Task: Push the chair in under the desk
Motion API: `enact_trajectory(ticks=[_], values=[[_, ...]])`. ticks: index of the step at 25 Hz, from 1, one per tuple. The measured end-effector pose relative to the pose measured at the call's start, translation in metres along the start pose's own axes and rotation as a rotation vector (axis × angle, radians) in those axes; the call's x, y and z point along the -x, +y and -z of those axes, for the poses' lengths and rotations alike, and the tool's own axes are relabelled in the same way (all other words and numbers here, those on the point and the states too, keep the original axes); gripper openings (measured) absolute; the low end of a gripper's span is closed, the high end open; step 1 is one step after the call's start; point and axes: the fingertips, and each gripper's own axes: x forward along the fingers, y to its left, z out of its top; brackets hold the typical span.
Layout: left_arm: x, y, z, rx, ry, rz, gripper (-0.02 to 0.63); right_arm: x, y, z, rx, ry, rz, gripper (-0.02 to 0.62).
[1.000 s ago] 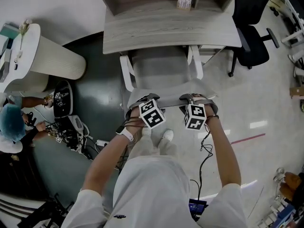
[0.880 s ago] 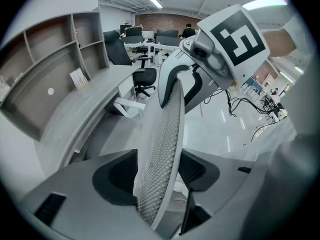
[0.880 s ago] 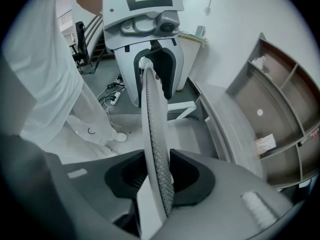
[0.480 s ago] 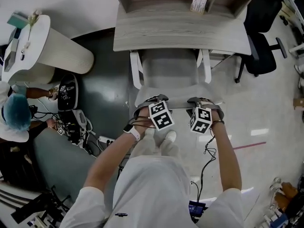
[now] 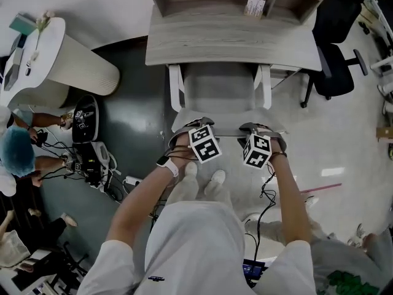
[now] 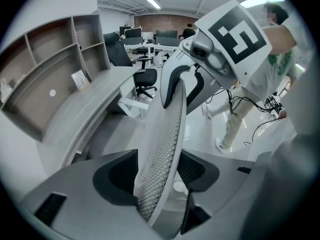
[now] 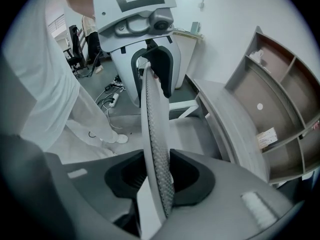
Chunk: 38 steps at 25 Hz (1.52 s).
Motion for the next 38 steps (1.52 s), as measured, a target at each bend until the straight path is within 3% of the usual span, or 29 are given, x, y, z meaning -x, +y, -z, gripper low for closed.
enact_trajectory(ticks=[7, 16, 22, 38], values=[[0.0, 0.018, -0.003, -0.008, -0.002, -0.065, 0.238, -0.006, -0.017, -0.005, -0.01, 0.004, -0.005, 0.137], [-0.002, 0.056, -0.012, -0.033, -0.007, -0.166, 0.22, -0.015, -0.056, -0.012, 0.03, -0.004, 0.134, 0.138], [-0.001, 0.088, -0.016, -0.07, -0.038, -0.274, 0.196, -0.025, -0.086, -0.021, 0.039, 0.005, 0.16, 0.135], [-0.005, 0.169, -0.036, -0.086, -0.053, -0.318, 0.196, -0.044, -0.168, -0.037, 0.109, 0.018, 0.269, 0.123]])
